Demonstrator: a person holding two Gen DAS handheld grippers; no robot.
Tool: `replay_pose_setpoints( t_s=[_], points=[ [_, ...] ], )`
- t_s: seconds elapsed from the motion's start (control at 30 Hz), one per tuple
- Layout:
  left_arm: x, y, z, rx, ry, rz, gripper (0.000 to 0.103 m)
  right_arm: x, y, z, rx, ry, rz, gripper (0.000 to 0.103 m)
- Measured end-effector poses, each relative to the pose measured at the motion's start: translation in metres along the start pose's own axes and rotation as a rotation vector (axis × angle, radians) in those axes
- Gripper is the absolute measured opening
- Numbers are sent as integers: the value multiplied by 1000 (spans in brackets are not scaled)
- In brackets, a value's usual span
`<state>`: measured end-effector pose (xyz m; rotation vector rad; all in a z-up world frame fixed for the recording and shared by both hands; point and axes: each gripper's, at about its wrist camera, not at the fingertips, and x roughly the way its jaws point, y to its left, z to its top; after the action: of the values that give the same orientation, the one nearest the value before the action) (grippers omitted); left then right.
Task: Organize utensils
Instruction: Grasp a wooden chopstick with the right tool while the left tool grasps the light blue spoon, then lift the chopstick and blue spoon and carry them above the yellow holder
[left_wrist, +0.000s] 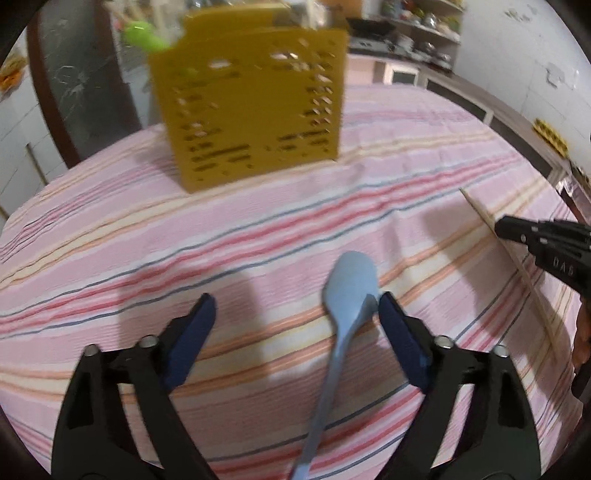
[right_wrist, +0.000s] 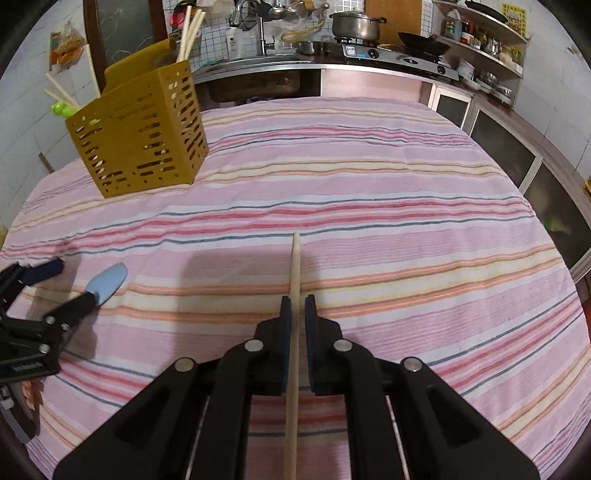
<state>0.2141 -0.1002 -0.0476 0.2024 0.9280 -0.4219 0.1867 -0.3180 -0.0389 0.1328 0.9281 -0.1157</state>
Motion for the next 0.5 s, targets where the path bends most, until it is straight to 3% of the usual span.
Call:
replay_pose_setpoints(
  t_s=[0.07,0.1,0.5],
  points=[
    [5,-5,1,2,23,-29,73,-1,-2,0,6,-4,-1,33],
    [7,-5,1,7,25,-24,73,0,-1,0,4,-11,-8,38],
    [17,-20,19,38,89,-34,32,11,4,16,-20,22,-24,39]
  ],
)
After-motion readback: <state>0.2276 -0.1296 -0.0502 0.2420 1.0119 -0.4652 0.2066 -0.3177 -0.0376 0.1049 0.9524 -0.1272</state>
